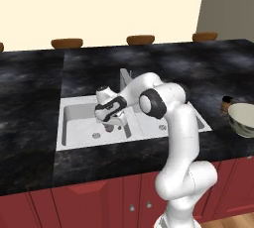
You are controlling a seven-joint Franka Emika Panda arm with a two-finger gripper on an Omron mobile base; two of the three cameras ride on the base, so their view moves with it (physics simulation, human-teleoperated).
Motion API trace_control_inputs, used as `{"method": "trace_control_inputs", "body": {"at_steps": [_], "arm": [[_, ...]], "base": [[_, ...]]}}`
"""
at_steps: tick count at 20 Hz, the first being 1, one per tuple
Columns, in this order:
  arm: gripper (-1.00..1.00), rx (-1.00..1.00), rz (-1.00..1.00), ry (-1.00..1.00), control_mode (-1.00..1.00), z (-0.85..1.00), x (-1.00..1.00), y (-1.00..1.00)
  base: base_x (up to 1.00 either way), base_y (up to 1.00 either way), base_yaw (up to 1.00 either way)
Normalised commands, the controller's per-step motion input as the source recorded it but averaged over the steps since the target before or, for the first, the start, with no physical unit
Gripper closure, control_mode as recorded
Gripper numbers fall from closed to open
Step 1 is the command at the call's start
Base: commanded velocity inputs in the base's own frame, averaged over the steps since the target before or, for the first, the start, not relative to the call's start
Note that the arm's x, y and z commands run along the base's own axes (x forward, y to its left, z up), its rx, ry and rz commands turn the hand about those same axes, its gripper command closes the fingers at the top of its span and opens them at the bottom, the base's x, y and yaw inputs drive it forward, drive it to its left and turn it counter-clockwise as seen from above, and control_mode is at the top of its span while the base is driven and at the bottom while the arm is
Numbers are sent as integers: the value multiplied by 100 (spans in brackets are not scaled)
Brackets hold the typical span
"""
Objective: Pick the eggplant from the sink and place it in the bowl. Then pick the bowl and place it in the microwave. Then close the microwave door and press the start button.
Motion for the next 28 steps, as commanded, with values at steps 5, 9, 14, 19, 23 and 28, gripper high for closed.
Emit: {"method": "trace_control_inputs", "body": {"at_steps": [5,9,14,19,23,28], "arm": [[-100,0,0,0,-100,-36,49,0],[-100,0,0,0,-100,-36,51,0],[-100,0,0,0,-100,-30,35,0],[-100,0,0,0,-100,-50,23,-49],[100,0,0,0,-100,-39,21,-37],[100,0,-2,0,-100,0,-4,-1]], "base": [[0,0,0],[0,0,0],[0,0,0],[0,0,0],[0,0,0],[0,0,0]]}}
